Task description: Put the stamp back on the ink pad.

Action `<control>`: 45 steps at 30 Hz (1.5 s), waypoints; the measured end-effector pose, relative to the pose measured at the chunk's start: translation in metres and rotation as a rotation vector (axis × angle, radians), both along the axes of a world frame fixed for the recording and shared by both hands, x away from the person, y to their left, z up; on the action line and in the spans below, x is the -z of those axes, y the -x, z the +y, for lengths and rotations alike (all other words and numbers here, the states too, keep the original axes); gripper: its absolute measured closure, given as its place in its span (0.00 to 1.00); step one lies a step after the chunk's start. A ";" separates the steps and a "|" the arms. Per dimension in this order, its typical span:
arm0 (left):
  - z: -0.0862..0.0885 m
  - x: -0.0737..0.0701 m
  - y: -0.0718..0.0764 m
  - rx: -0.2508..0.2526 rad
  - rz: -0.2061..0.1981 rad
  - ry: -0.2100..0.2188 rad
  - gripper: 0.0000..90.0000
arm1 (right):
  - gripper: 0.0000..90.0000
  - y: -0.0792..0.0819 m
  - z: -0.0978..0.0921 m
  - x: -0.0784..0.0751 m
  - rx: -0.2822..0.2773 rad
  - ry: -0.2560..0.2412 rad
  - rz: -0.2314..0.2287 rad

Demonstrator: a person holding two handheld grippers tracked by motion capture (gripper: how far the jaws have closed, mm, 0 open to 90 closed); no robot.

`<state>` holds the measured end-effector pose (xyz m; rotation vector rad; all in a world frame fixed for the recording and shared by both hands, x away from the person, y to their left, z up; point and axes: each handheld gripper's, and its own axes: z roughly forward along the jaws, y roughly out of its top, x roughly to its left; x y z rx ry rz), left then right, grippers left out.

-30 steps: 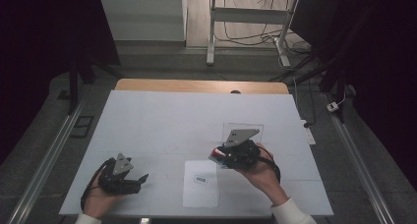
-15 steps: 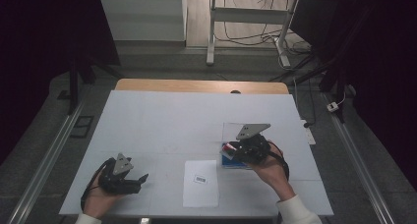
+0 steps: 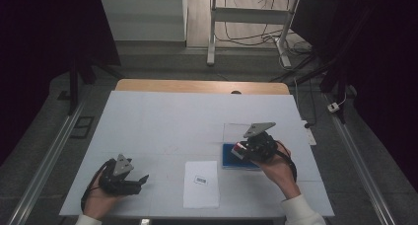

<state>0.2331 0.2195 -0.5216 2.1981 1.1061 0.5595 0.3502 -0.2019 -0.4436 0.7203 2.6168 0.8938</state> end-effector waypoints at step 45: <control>-0.003 0.000 0.000 0.013 0.000 0.000 0.20 | 0.45 -0.011 -0.006 0.021 0.041 0.021 -0.012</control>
